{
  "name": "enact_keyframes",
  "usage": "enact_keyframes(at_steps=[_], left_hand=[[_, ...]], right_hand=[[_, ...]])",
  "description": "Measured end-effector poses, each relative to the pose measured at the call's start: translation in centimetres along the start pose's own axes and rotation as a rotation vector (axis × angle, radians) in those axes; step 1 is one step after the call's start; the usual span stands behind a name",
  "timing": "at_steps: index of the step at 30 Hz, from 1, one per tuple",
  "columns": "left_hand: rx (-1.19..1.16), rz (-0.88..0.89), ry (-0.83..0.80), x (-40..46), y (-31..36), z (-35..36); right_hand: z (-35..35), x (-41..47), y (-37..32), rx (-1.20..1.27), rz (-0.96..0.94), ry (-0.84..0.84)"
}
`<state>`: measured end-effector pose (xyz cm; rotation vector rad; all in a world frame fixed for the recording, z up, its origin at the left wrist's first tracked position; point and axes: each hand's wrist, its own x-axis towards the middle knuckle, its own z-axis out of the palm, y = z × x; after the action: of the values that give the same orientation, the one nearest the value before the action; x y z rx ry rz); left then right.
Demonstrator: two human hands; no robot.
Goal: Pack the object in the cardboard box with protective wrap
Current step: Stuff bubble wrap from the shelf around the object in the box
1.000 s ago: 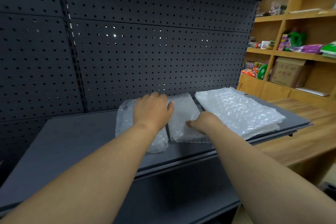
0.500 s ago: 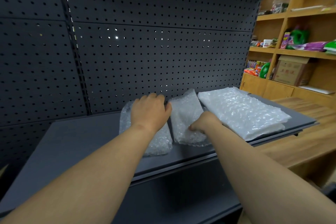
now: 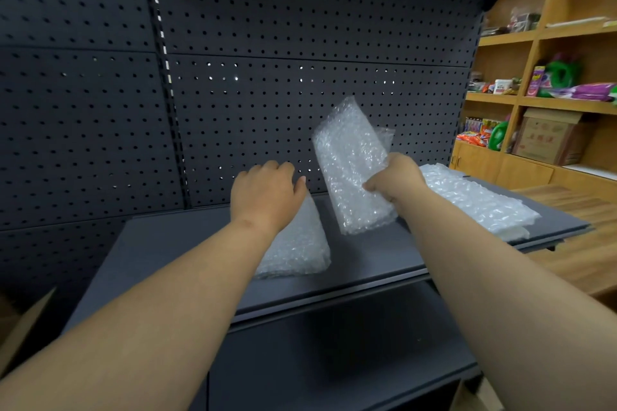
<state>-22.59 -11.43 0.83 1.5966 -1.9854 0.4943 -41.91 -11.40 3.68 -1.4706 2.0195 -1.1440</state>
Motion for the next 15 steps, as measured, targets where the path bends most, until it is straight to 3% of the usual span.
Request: enact_keyframes(at_steps=[9, 15], left_hand=[[0.032, -0.046, 0.059, -2.6, -4.8, -3.4], [0.047, -0.061, 0.096, -5.7, -11.4, -6.8]], right_hand=[[2.1, -4.5, -4.4, 0.111, -0.08, -0.079], [6.0, -10.0, -9.4, 0.17, -0.123, -0.162]])
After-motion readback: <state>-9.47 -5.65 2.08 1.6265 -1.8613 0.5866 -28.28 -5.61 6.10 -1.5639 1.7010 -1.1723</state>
